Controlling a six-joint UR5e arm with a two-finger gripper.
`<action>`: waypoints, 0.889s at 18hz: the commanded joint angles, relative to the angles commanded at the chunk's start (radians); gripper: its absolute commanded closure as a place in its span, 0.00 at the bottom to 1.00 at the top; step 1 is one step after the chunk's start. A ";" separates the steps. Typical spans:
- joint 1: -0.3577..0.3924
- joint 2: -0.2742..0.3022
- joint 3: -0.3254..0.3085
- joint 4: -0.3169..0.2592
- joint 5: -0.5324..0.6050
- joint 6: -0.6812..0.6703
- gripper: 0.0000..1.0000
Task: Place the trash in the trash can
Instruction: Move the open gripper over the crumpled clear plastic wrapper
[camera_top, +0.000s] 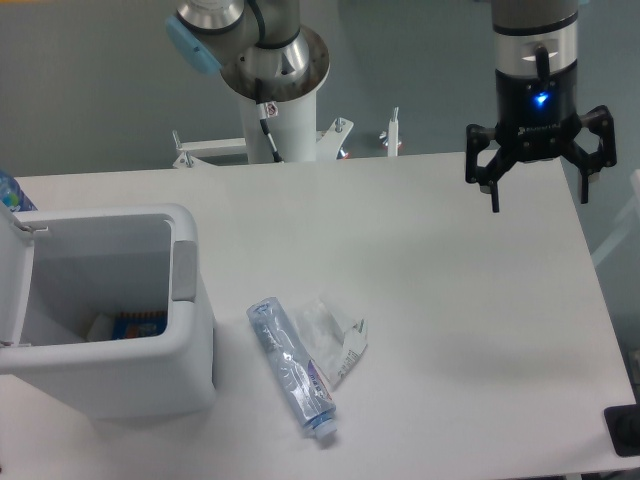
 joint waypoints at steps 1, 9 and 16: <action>0.000 0.000 0.000 0.000 0.002 0.002 0.00; -0.011 -0.015 -0.005 0.021 0.005 -0.012 0.00; -0.023 -0.017 -0.072 0.069 -0.003 -0.141 0.00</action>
